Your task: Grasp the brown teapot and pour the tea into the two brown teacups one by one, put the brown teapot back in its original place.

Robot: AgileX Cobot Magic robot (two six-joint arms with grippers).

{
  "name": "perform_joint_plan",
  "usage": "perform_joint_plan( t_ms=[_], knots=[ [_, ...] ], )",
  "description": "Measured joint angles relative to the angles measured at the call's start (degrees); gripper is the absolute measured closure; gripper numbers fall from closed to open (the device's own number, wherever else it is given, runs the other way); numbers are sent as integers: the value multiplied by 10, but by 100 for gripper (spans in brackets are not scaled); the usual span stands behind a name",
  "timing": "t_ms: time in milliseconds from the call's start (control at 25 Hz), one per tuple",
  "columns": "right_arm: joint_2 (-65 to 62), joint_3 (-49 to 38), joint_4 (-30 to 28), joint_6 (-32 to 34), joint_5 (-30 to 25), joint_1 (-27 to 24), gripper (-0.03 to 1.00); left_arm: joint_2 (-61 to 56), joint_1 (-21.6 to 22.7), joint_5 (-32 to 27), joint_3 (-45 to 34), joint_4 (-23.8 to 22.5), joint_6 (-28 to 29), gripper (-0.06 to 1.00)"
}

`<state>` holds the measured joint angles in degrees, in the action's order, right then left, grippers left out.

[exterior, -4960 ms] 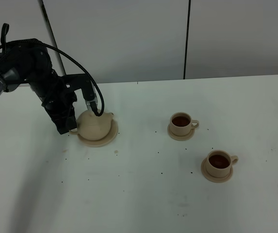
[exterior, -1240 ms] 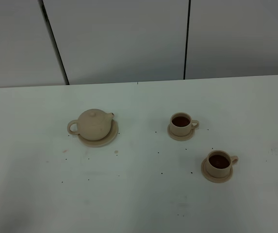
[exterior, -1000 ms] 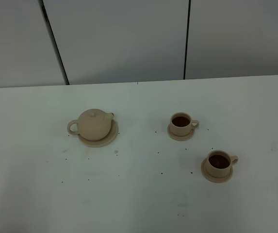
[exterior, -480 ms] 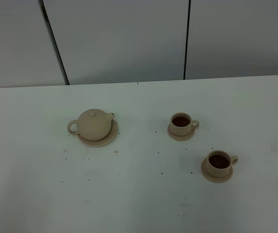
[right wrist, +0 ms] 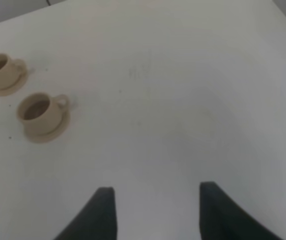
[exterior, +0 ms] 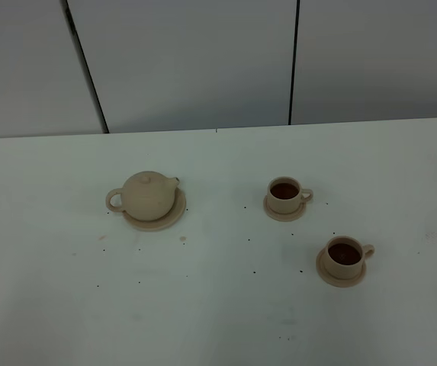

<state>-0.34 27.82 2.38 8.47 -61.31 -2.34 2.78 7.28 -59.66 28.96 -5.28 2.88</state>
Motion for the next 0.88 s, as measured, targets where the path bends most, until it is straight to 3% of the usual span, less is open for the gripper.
perform_joint_plan(
  t_ms=[240,880],
  knots=[
    [0,0,0,0,0,0,59,-31,0,-1,0,24,-34,52],
    [0,0,0,0,0,0,59,-32,0,-1,0,26,-36,52]
  ],
)
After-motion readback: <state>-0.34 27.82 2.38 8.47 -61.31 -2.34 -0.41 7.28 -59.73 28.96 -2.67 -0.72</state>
